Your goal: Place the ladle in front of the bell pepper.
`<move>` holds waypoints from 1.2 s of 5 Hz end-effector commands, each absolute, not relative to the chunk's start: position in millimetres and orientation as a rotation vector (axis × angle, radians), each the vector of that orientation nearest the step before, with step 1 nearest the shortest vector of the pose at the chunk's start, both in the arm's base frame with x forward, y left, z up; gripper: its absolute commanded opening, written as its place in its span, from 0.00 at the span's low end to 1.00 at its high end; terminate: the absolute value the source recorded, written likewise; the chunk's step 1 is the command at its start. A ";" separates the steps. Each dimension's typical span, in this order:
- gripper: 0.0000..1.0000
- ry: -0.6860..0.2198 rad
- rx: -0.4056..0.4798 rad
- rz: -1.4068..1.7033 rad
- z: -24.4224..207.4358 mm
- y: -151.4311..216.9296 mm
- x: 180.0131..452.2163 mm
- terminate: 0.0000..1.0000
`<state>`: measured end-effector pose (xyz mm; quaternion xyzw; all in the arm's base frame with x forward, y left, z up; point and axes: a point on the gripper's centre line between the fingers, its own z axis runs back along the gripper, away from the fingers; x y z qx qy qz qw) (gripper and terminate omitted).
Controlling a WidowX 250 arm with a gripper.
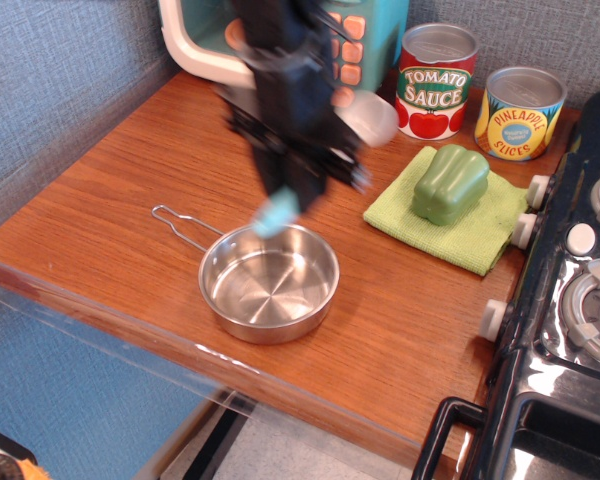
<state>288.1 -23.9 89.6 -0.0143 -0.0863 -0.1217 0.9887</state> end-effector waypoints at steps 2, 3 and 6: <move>0.00 -0.033 -0.056 -0.295 39.2 -136.3 266.1 0.00; 0.00 0.002 -0.058 -0.244 29.8 -138.0 266.3 0.00; 0.00 -0.019 0.035 -0.107 31.9 -88.0 257.8 0.00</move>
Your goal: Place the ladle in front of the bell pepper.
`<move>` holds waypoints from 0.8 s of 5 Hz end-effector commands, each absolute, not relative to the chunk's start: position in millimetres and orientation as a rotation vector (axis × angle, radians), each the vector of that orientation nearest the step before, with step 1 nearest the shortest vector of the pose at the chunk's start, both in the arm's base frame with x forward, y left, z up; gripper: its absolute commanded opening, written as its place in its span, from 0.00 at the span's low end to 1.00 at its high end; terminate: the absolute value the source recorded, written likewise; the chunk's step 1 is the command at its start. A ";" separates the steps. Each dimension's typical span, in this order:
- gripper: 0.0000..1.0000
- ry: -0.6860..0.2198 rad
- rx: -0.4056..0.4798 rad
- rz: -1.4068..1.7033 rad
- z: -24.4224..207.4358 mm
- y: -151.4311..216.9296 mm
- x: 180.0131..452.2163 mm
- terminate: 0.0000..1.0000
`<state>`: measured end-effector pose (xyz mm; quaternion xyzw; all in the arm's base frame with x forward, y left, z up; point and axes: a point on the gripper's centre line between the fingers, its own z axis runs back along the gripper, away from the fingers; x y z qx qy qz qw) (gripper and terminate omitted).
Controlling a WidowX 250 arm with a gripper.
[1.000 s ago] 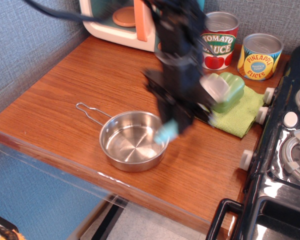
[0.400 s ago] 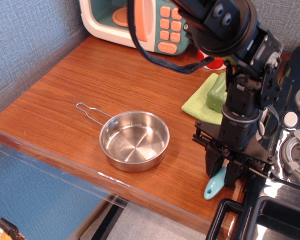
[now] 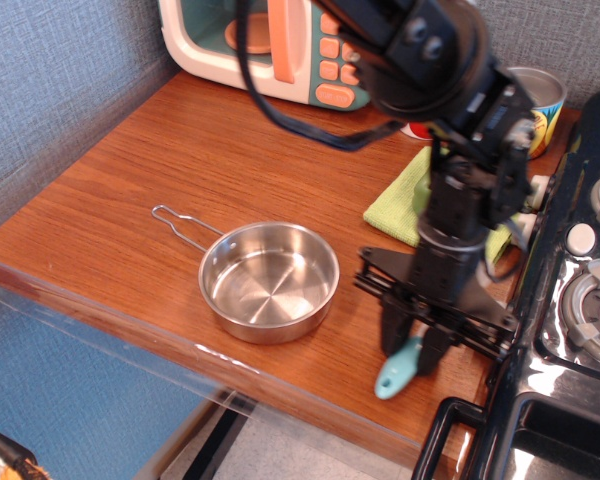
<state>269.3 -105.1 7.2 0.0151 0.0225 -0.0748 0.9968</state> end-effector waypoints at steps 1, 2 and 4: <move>0.00 -0.010 0.027 -0.091 29.6 -77.5 254.7 0.00; 1.00 0.029 0.003 -0.118 24.1 -77.0 252.5 0.00; 1.00 -0.042 -0.049 -0.188 44.8 -81.2 258.8 0.00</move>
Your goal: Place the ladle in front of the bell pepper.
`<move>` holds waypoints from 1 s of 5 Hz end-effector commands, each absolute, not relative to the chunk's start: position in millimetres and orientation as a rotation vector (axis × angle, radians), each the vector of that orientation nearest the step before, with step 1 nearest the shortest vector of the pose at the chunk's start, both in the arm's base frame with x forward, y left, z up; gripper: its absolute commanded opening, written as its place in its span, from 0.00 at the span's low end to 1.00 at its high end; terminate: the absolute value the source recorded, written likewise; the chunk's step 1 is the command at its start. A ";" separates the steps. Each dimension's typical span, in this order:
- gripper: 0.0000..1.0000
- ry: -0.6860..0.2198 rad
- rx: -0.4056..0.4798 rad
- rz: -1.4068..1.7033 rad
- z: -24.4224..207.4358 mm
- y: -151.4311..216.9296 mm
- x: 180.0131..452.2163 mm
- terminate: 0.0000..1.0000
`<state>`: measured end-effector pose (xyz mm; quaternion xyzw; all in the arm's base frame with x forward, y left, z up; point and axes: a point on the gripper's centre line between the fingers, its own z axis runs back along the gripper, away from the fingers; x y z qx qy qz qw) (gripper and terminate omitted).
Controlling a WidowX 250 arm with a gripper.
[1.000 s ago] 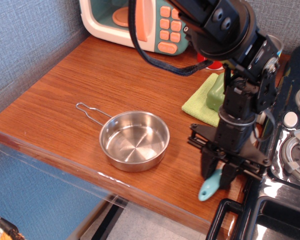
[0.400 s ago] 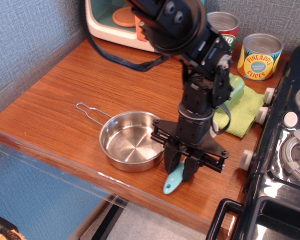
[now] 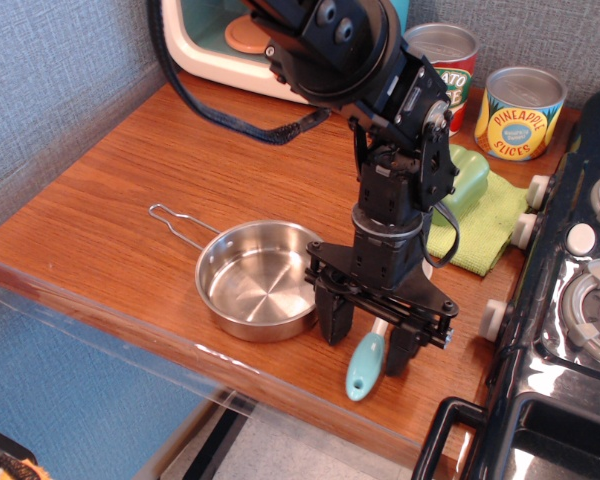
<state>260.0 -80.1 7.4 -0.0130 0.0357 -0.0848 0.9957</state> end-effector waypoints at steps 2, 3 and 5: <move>1.00 -0.239 -0.012 -0.193 114.4 -66.8 251.0 0.00; 1.00 -0.224 0.000 -0.154 118.3 -52.9 250.7 0.00; 1.00 -0.139 -0.081 -0.145 104.2 -42.0 255.6 0.00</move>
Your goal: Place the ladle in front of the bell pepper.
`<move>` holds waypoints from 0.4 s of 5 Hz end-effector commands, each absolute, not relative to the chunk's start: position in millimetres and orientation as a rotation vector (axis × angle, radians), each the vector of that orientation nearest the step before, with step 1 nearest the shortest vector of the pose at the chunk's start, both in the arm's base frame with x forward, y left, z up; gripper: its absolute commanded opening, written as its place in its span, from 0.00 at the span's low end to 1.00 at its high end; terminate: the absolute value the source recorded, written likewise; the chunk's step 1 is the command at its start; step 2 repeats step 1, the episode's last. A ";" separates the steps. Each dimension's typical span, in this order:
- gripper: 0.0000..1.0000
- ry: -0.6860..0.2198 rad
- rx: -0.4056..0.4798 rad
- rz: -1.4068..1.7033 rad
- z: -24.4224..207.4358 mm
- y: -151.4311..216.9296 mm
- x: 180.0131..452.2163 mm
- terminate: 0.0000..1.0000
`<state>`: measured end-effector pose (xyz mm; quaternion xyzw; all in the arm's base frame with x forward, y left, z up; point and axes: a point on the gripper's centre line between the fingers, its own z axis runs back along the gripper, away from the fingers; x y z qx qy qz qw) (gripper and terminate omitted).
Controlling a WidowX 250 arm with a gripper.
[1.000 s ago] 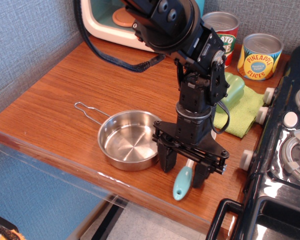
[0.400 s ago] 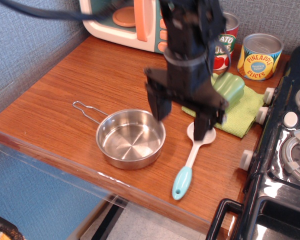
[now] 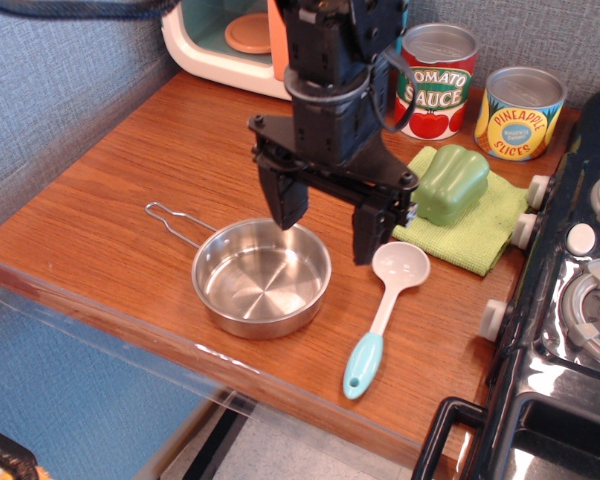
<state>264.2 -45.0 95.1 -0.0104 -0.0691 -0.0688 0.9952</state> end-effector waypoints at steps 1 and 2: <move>1.00 -0.139 -0.081 -0.145 104.2 -42.0 255.6 1.00; 1.00 -0.139 -0.081 -0.145 104.2 -42.0 255.6 1.00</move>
